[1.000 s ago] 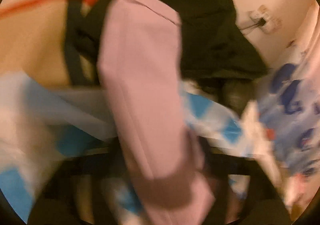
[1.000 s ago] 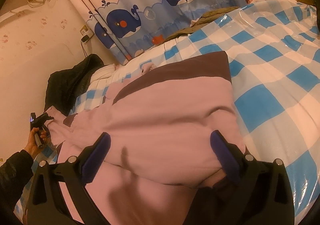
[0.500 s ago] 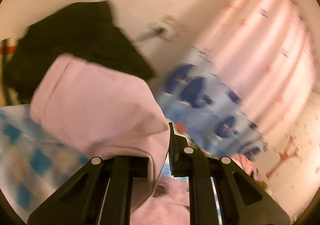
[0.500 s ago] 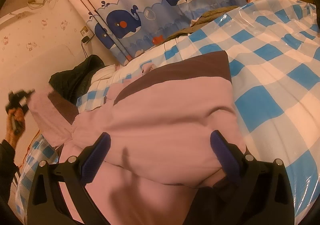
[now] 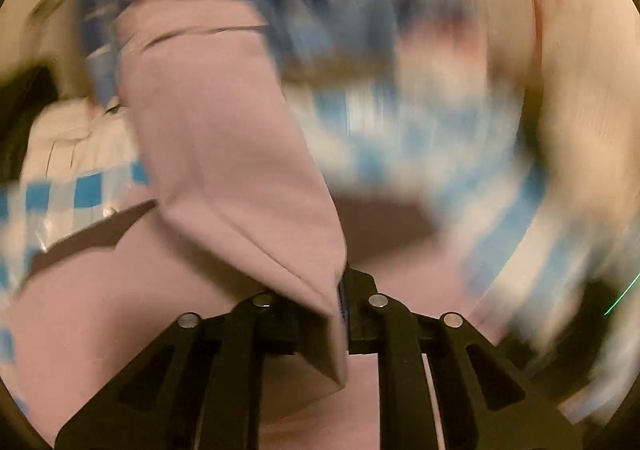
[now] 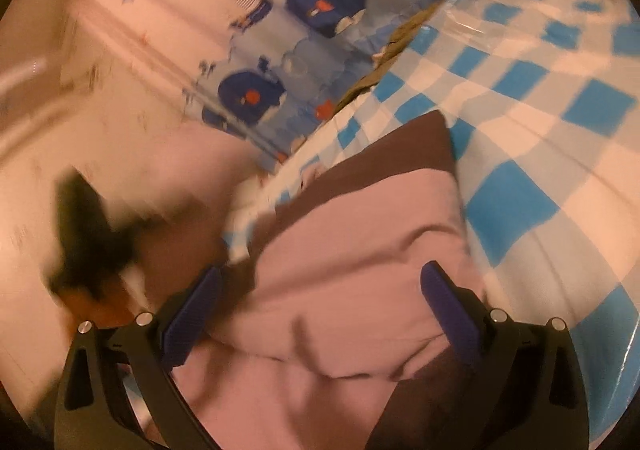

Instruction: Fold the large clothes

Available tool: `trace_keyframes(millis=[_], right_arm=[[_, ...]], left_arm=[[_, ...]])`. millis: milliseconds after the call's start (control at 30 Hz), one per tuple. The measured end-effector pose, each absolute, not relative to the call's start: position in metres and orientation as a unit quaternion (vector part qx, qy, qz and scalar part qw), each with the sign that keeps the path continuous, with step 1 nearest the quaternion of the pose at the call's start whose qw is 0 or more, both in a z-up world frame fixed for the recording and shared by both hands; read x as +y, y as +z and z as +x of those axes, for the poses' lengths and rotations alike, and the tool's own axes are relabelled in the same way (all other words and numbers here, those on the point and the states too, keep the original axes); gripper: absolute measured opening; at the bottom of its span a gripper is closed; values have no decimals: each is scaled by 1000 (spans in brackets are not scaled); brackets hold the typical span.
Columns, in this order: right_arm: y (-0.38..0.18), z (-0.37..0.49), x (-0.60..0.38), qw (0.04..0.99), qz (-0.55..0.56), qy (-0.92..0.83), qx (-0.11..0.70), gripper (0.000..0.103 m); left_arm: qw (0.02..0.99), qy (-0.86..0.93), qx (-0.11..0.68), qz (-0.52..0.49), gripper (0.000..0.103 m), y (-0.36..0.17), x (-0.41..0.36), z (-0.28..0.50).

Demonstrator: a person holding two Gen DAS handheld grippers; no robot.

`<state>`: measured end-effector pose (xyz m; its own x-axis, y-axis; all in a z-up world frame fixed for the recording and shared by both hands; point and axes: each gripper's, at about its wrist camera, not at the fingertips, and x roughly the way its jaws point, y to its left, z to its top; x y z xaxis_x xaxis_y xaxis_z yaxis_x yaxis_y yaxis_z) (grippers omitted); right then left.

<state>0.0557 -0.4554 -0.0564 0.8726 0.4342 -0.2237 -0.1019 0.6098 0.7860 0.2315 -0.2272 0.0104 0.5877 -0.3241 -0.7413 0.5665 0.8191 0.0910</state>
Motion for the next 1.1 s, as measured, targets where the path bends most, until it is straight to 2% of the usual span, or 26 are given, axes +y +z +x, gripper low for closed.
trace_keyframes(millis=[33,67,100,133,300,367,467,600,767,800,833,900,1033,1100], right_arm=[[-60,56,-462,865,435,156,194,96],[-66,55,-471,850,466,160,186,96],[-70,55,-476,840,485,164,181,96],[-72,55,-481,832,499,166,176,96],[-68,58,-479,834,492,168,186,96],[-70,60,-485,818,513,179,187,96],[-69,63,-497,772,573,213,171,96],[-47,73,-498,761,576,231,189,96],[-41,118,-489,762,560,187,266,96],[-39,126,-487,768,551,183,273,93],[-36,132,-485,775,539,180,275,86],[-29,139,-477,790,510,171,292,23],[-10,134,-465,810,475,195,282,21],[13,115,-459,828,454,213,250,21]], left_arm=[[858,-231,377,263,21,-22,-257,218],[851,-211,347,332,30,-41,-272,206],[842,-189,301,406,34,-55,-286,188],[837,-185,285,429,41,-58,-294,181],[828,-211,244,458,61,-37,-278,152],[841,-220,248,428,68,-22,-247,140],[876,-223,271,331,81,18,-171,140],[912,-166,306,219,83,44,-78,177],[926,-100,362,24,83,39,41,231],[925,-90,368,-12,83,34,60,235],[924,-87,370,-29,83,29,68,237],[921,-83,376,-52,83,17,79,236],[920,-82,381,-43,83,5,82,224],[922,-89,372,-53,83,12,84,218]])
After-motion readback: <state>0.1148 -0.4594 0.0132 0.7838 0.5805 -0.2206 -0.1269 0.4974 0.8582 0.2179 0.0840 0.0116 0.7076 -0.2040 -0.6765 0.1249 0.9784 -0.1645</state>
